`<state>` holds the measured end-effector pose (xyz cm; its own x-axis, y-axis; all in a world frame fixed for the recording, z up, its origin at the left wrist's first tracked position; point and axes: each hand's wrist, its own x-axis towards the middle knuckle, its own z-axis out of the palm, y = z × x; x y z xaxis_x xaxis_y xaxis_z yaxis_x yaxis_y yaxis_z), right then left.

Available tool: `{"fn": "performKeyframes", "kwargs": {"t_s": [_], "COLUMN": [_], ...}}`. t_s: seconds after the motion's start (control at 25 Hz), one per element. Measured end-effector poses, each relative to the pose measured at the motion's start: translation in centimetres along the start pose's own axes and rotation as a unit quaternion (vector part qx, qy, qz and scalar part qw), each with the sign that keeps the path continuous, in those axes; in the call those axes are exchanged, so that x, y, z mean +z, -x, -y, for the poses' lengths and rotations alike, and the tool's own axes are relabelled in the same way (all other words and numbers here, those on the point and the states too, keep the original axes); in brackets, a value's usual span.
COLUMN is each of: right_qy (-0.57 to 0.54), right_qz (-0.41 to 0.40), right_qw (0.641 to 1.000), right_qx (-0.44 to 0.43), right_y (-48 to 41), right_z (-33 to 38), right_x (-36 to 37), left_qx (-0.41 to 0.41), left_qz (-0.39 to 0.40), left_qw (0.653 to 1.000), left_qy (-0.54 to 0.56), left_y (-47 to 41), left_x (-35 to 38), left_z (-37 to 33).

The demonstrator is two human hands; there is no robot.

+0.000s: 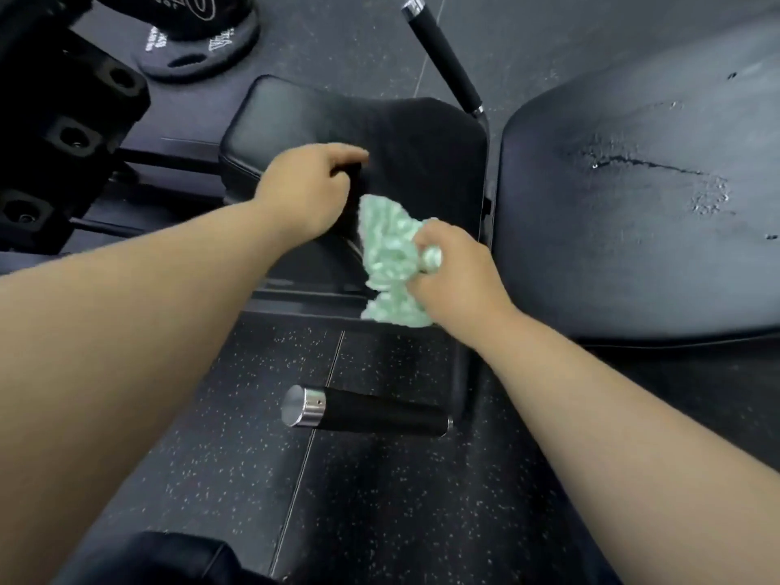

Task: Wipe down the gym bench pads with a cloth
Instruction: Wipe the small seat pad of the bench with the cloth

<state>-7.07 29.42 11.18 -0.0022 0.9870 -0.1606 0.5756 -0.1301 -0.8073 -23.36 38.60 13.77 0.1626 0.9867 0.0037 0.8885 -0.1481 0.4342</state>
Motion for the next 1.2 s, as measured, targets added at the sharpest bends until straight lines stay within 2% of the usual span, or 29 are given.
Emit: {"fn": "performKeyframes", "kwargs": {"t_s": [0.04,0.12,0.24,0.36,0.56,0.6,0.64,0.72,0.8,0.88,0.92,1.0,1.04,1.2], "right_qy": [0.071,0.167,0.302,0.383,0.477,0.471,0.427,0.275,0.178,0.183,0.220,0.293,0.290,0.127], "right_qz": [-0.001,0.003,-0.009,-0.002,0.009,0.016,0.030,0.063,0.052,0.019,0.022,0.021,0.018,-0.028], "right_qw": [0.997,0.982,0.944,0.910,0.876,0.881,0.903,0.958,0.981,0.982,0.975,0.953,0.951,0.972], "right_qx": [-0.033,-0.085,-0.132,-0.161,-0.063,-0.047,-0.025,0.053,0.053,0.034,0.032,0.070,0.107,0.198], "right_y": [0.9,1.6,0.8,0.7,1.0,0.7,0.6,0.9,1.9,1.8,0.8,-2.3,-3.9,-10.7], "right_z": [-0.8,-1.3,-0.9,-2.0,-4.0,-3.4,-2.6,-1.2,-1.4,-2.7,-3.2,-3.4,-3.2,-2.0], "right_x": [0.2,0.9,2.2,2.1,-1.5,-1.3,-0.6,1.0,2.4,2.6,2.5,2.0,1.7,0.0], "left_qx": [0.056,0.117,0.133,0.128,0.135,0.136,0.137,0.142,0.146,0.140,0.137,0.135,0.134,0.136], "left_qz": [0.019,0.023,0.030,0.039,0.040,0.028,0.017,0.007,0.012,0.019,0.001,-0.043,-0.047,-0.023], "left_qw": [0.995,0.981,0.978,0.977,0.974,0.974,0.973,0.971,0.972,0.980,0.982,0.976,0.971,0.956], "left_qy": [-0.084,-0.154,-0.161,-0.164,-0.176,-0.180,-0.185,-0.192,-0.182,-0.141,-0.129,-0.164,-0.194,-0.260], "left_y": [0.0,0.1,-0.1,-0.3,0.0,0.1,0.2,0.2,0.0,-0.5,-1.0,-2.4,-3.2,-4.8], "left_x": [0.5,1.4,1.8,1.6,1.7,1.9,2.0,2.1,2.0,1.3,0.7,-0.2,-0.3,0.6], "left_z": [0.5,0.9,1.2,1.6,1.5,1.5,1.4,1.2,1.5,1.4,1.5,1.8,2.0,2.6]}}
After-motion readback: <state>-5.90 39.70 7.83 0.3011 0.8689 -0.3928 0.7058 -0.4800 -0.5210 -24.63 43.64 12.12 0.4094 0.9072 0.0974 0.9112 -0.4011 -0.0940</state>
